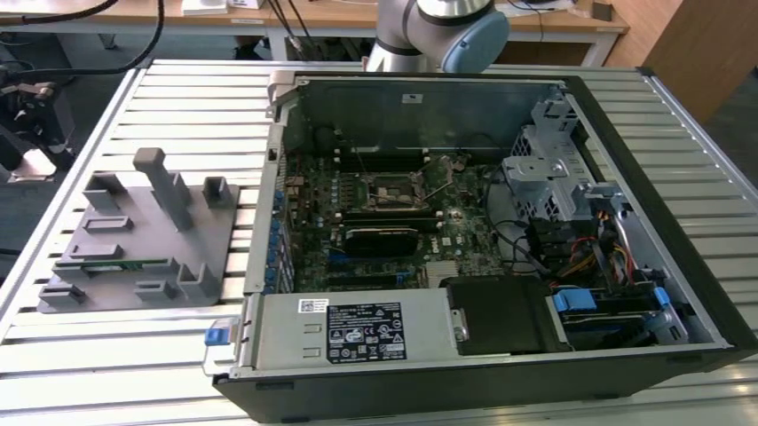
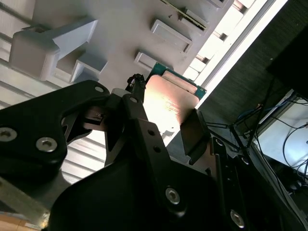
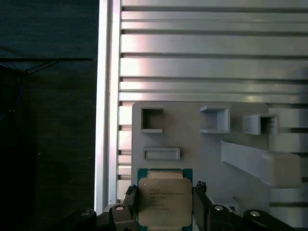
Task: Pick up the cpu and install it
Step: 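Pick up the cpu and move it towards the insertion slot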
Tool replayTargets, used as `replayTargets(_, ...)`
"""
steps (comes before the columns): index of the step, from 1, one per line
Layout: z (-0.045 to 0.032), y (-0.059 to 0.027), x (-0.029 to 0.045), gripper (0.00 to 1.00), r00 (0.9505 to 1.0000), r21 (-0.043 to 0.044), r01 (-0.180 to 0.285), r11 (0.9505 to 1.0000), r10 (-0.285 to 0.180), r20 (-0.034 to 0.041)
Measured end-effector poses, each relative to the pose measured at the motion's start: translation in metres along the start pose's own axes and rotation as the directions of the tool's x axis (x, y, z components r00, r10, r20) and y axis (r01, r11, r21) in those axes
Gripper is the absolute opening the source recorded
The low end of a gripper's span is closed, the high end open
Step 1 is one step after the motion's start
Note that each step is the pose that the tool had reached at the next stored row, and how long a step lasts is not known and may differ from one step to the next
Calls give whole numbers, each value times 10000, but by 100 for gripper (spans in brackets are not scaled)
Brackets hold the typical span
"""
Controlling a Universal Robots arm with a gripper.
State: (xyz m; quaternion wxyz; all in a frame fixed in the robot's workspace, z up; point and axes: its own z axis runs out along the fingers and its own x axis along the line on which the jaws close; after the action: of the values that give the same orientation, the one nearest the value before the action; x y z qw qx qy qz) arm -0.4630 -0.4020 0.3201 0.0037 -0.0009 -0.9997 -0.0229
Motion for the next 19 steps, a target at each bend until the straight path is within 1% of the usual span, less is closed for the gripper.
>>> replayTargets(11,-228,22,2,54,10000,0,1,10000,-1,7)
replayTargets(14,-253,24,2,54,10000,-1,0,10000,0,10)
replayTargets(19,-274,25,2,54,10000,-1,1,10000,-1,11)
